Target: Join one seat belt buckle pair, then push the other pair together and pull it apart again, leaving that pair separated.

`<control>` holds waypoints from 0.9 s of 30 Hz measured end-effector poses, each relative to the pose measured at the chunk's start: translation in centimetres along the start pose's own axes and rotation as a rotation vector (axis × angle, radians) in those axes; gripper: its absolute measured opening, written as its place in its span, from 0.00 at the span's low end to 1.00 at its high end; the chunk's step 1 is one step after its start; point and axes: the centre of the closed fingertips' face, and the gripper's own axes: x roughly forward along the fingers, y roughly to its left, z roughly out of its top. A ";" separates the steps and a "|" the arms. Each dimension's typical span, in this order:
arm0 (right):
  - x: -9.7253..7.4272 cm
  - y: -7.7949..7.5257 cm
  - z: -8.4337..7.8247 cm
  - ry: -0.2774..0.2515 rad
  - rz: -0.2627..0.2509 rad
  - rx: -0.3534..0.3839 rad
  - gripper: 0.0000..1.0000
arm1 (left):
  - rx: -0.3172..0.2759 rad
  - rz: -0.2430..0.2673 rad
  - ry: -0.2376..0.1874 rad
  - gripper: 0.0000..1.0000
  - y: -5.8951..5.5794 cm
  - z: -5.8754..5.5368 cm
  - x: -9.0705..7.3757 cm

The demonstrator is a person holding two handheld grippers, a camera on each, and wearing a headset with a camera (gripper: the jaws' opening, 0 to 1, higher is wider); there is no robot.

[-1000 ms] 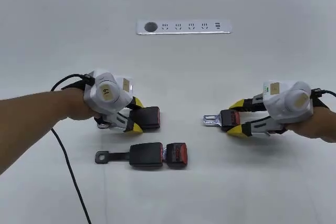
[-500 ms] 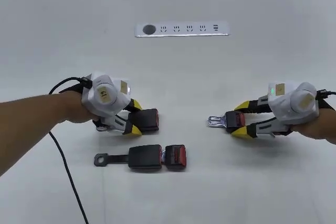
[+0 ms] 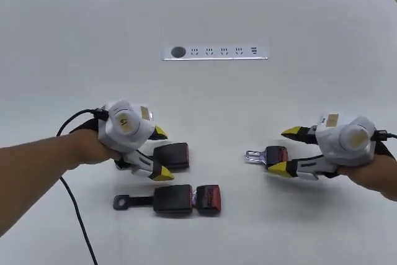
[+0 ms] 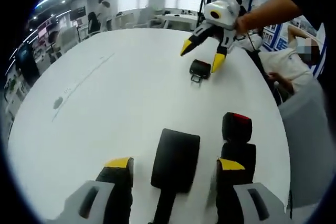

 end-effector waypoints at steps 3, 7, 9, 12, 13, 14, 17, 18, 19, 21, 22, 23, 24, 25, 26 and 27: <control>-0.5 0.1 1.0 -0.054 -0.051 0.053 0.68 | -0.031 0.058 -0.014 0.73 0.6 -0.1 -0.9; -0.7 0.0 1.6 -0.082 -0.151 0.115 0.77 | -0.107 0.149 -0.111 0.87 1.0 1.1 -2.3; -0.8 0.0 1.8 -0.100 -0.191 0.114 0.78 | -0.137 0.199 -0.142 0.92 1.5 1.1 -3.2; -1.5 1.2 3.1 -0.144 -0.237 0.118 0.86 | -0.213 0.241 -0.181 0.96 1.4 1.1 -4.5; -1.7 1.6 3.4 -0.156 -0.252 0.121 0.88 | -0.242 0.267 -0.200 0.98 1.7 0.8 -4.9; -1.8 1.7 3.4 -0.157 -0.257 0.126 0.89 | -0.247 0.283 -0.205 1.00 1.8 0.6 -5.3; -2.3 2.3 3.8 -0.169 -0.290 0.154 0.91 | -0.271 0.315 -0.246 1.00 1.2 0.5 -6.6; -2.4 2.4 3.9 -0.182 -0.304 0.174 0.92 | -0.279 0.324 -0.245 1.00 0.9 0.2 -7.1; -2.6 2.7 4.0 -0.191 -0.315 0.181 0.92 | -0.280 0.329 -0.247 1.00 0.7 0.0 -7.4; -3.0 3.5 4.5 -0.200 -0.322 0.192 0.93 | -0.302 0.350 -0.266 1.00 0.8 -0.6 -8.0; -3.2 3.9 4.6 -0.201 -0.329 0.198 0.93 | -0.320 0.358 -0.276 1.00 0.7 -0.9 -8.4; -3.4 4.2 4.7 -0.202 -0.337 0.200 0.93 | -0.329 0.358 -0.279 1.00 0.6 -1.0 -8.7; -3.4 4.1 4.6 -0.215 -0.350 0.217 0.93 | -0.334 0.367 -0.287 1.00 0.4 -1.3 -9.1; -3.6 4.3 4.8 -0.230 -0.358 0.233 0.93 | -0.337 0.370 -0.292 1.00 0.4 -1.4 -9.3; -3.8 4.4 5.0 -0.246 -0.363 0.246 0.94 | -0.350 0.379 -0.321 1.00 0.2 -1.4 -9.8; -4.0 4.8 5.0 -0.246 -0.369 0.242 0.94 | -0.357 0.381 -0.335 1.00 -0.1 -1.3 -10.2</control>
